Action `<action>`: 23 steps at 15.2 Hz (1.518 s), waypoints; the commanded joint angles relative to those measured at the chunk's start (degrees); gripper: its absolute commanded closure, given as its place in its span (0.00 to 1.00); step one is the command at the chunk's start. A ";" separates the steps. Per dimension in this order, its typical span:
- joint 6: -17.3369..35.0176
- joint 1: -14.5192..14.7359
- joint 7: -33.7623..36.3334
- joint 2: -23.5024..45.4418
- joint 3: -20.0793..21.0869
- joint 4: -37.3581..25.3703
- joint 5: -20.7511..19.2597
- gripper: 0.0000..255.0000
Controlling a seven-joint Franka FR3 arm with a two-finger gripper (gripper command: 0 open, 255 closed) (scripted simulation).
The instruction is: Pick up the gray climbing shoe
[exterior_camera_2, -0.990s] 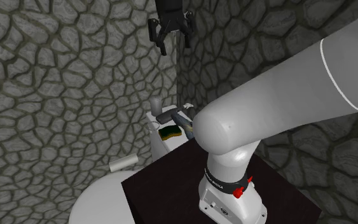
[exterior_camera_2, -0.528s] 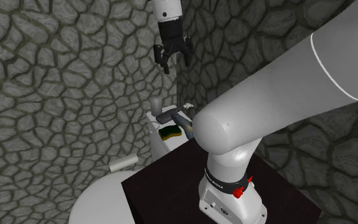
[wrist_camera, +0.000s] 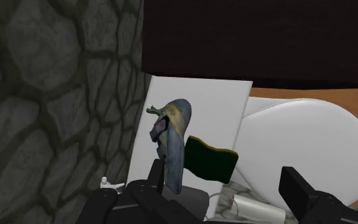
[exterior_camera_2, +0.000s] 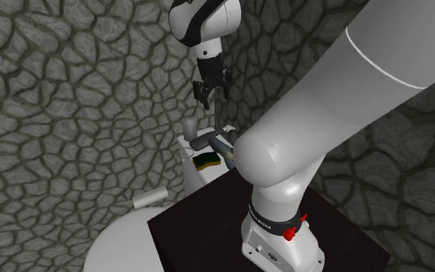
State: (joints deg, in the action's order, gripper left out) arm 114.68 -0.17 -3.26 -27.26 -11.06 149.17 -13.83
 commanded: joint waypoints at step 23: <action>41.79 -4.23 -15.26 52.58 -3.06 -14.53 3.86 0.00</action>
State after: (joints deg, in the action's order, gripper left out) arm 155.60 -4.27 -18.49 24.15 -14.30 134.99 -10.10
